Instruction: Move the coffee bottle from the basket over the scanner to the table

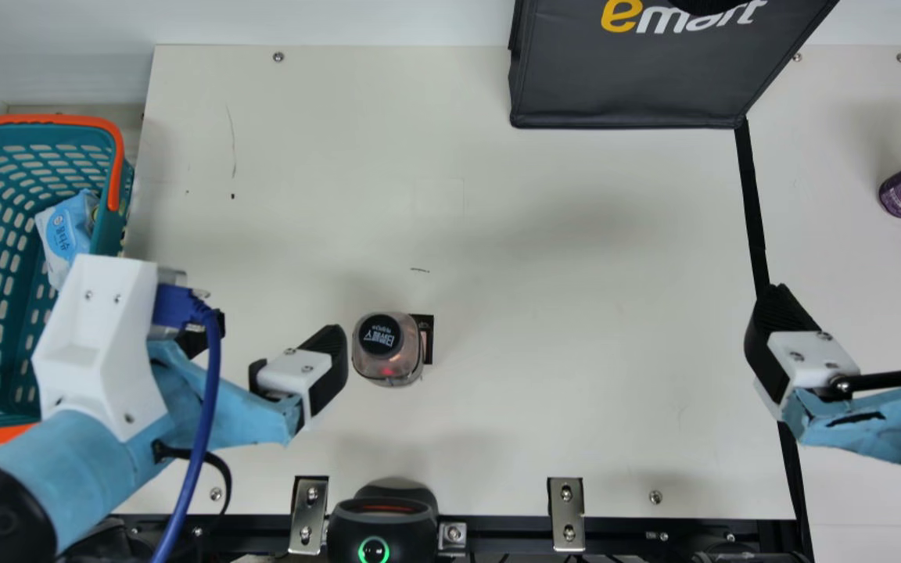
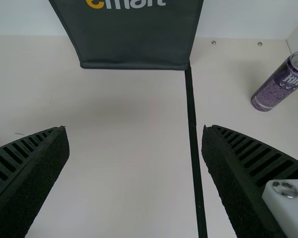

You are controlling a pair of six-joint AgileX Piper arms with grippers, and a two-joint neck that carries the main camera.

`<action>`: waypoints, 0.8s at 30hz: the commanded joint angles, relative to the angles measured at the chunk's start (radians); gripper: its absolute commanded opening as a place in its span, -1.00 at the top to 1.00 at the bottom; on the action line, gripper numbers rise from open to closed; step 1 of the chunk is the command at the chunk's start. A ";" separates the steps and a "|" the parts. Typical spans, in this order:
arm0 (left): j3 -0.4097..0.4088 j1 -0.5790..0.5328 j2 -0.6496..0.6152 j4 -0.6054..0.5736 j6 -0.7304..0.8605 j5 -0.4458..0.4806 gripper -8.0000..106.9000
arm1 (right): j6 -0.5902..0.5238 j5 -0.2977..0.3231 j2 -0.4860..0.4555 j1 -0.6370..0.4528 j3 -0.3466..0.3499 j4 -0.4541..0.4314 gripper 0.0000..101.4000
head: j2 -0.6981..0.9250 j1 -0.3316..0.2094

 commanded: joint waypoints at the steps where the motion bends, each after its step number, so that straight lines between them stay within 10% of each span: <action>1: -0.007 0.010 0.000 -0.007 0.029 0.013 -0.71 | 0.000 0.000 0.000 0.000 0.000 0.000 -0.87 | 0.002 -0.030; 24: -0.032 -0.140 0.181 0.129 -0.244 0.042 -0.71 | 0.000 0.000 0.000 0.000 0.000 0.000 -0.87 | 0.002 -0.030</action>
